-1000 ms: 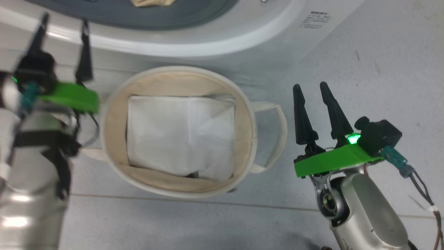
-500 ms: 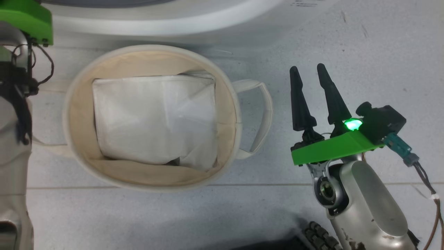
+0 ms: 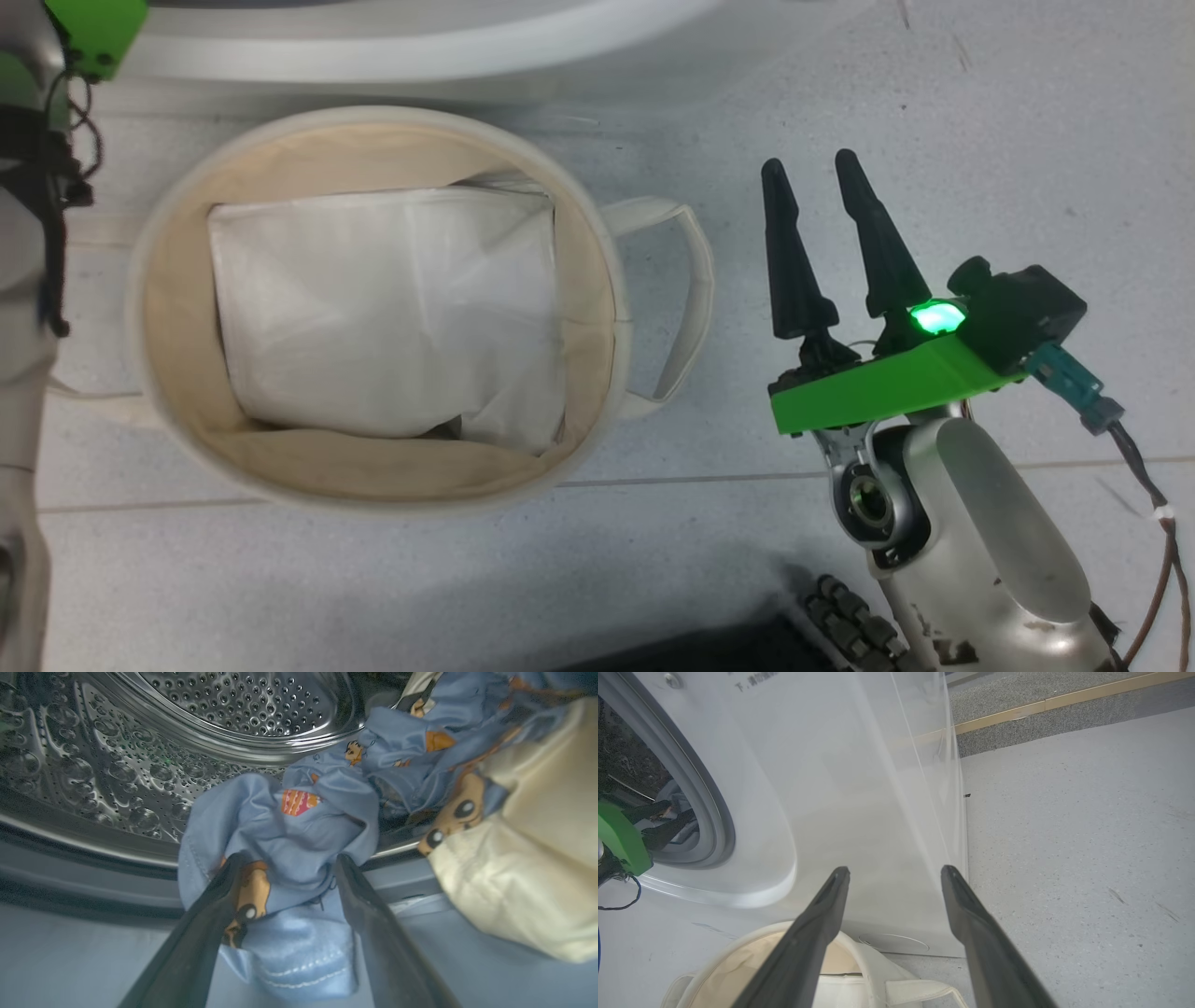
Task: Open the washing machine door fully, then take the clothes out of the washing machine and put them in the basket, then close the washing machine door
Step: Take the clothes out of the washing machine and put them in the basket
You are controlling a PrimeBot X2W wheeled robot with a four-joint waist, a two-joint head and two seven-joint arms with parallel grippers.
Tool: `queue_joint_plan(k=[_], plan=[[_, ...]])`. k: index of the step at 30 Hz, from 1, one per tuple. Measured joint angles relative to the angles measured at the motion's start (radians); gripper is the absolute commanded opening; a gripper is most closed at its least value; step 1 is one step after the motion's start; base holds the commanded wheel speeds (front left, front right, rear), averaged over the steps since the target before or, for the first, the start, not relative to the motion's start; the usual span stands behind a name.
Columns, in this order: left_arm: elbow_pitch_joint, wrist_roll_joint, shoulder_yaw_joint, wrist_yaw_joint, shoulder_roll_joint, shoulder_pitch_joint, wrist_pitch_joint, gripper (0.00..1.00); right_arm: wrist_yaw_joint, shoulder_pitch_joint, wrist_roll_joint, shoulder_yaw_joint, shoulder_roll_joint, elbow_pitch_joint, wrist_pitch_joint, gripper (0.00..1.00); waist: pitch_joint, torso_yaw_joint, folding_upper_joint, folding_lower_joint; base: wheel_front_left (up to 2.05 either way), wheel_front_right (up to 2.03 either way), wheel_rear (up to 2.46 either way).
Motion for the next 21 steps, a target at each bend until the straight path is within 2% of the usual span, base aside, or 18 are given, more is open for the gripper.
queue_joint_plan(k=[7,13,14,15,21], plan=[[0.077,0.079,-0.05,0.047,0.035,-0.059,0.062,1.0,0.0,0.0,0.011,0.004,0.0,-0.003,0.0,1.0,0.01,-0.011,0.0,0.0,0.0,0.0,0.0],[0.116,0.092,-0.062,0.054,0.034,-0.097,0.1,1.0,0.0,0.0,0.016,0.008,0.0,-0.004,0.0,1.0,0.009,-0.01,0.0,0.0,0.0,0.0,0.0],[0.118,0.091,-0.064,0.054,0.034,-0.098,0.098,0.13,0.0,0.0,0.016,0.008,0.0,-0.004,0.0,1.0,0.008,-0.009,0.0,0.0,0.0,0.0,0.0],[0.122,0.09,-0.066,0.053,0.033,-0.099,0.092,0.0,0.0,0.0,0.016,0.008,0.0,-0.004,0.0,1.0,0.008,-0.008,0.0,0.0,0.0,0.0,0.0],[0.148,0.06,-0.072,0.04,0.03,-0.098,0.051,0.0,0.0,-0.001,0.016,0.009,0.0,-0.003,0.0,1.0,-0.001,0.001,0.0,0.0,0.0,0.0,0.0]])
